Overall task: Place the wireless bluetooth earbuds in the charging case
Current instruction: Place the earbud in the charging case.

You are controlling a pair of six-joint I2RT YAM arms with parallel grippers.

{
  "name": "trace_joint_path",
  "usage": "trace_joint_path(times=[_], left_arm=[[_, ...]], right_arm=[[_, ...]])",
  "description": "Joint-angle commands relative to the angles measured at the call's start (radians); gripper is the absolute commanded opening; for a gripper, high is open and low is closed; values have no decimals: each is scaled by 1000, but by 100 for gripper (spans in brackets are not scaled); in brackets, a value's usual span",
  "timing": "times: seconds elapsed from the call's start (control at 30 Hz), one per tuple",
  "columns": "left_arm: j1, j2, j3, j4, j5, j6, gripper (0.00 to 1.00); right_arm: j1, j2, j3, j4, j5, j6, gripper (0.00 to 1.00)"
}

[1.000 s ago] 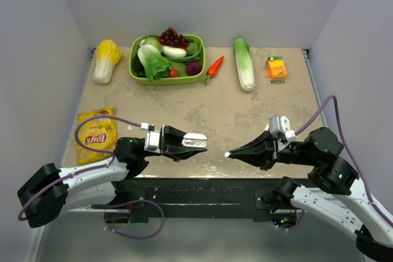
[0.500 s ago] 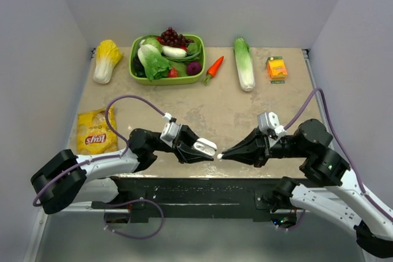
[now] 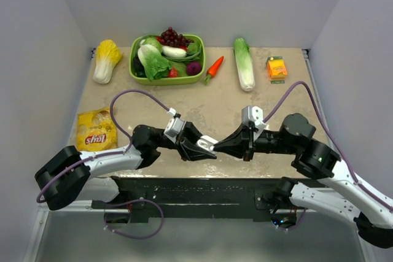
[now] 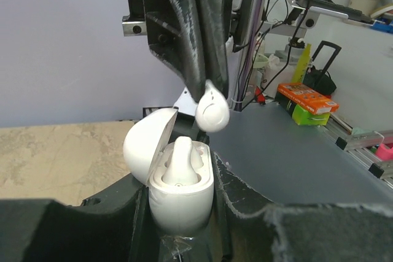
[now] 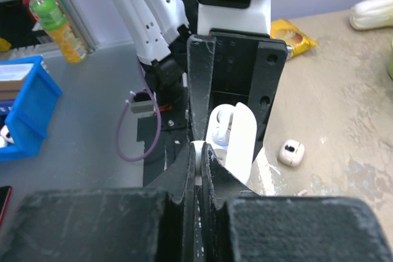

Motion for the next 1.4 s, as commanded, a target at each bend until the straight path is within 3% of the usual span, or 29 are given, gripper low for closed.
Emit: trace_joint_path(times=[0.0, 0.47, 1.13, 1.37], left_arm=[[4, -8, 42, 313, 20, -29, 0], [5, -58, 31, 238, 12, 19, 0], [5, -60, 54, 229, 3, 28, 0], [7, -60, 51, 224, -3, 39, 0]], right_arm=[[33, 38, 55, -26, 128, -40, 0], [96, 46, 58, -67, 241, -78, 0], [120, 73, 55, -86, 265, -75, 0], [119, 58, 60, -75, 311, -52, 34]])
